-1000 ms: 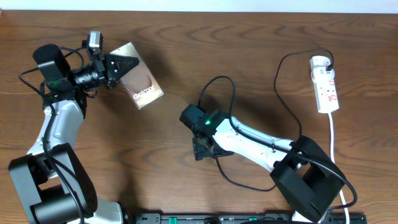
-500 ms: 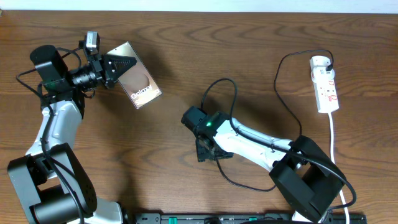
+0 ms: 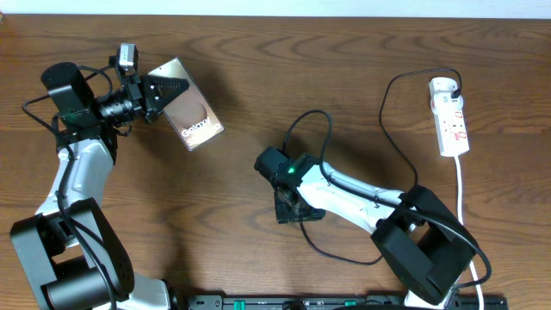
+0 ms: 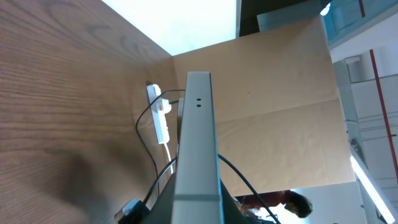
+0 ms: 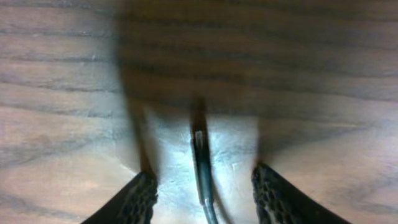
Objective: Plug charger to phone and switch on socket
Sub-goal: 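Lower the right gripper over the black cable's connector end, then close the right gripper on the cable connector and lift it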
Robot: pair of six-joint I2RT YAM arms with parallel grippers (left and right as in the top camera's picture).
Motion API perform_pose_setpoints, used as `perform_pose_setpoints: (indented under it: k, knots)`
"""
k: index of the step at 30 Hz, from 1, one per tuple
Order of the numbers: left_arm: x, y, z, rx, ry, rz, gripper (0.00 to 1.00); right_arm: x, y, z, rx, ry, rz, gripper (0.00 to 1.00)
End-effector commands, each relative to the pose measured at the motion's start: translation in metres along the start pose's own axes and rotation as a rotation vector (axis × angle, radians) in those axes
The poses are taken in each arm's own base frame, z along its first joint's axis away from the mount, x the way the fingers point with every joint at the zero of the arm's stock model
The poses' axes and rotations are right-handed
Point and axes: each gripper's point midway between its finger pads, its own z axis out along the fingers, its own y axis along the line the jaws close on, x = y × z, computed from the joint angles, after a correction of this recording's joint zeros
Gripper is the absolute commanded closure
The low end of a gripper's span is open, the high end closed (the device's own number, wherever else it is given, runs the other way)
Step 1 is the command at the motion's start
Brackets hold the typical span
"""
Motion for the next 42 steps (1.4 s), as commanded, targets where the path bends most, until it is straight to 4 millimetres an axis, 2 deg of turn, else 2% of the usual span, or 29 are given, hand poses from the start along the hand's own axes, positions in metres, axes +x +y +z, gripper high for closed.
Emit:
perform_pose_setpoints:
  k: [1,8,25,36,42]
  knots:
    - [-0.0004,-0.0135,-0.0015,0.020,0.022,0.047,0.93,0.0048,-0.0062,0.0167,0.020,0.053,0.026,0.51]
    - [-0.0006,-0.0136,-0.0016,0.020,0.022,0.048,0.93,0.0047,-0.0057,0.0183,0.017,0.057,0.023,0.55]
    - [-0.0006,-0.0136,-0.0016,0.020,0.022,0.048,0.93,0.0045,-0.0052,0.0183,0.015,0.056,0.016,0.82]
    - [-0.0006,-0.0136,-0.0016,0.020,0.022,0.048,0.93,0.0044,-0.0051,0.0183,0.015,0.056,0.016,0.92]
    - [-0.0006,-0.0136,-0.0016,0.020,0.022,0.048,0.92,0.0046,-0.0051,0.0183,0.015,0.056,0.016,0.92]
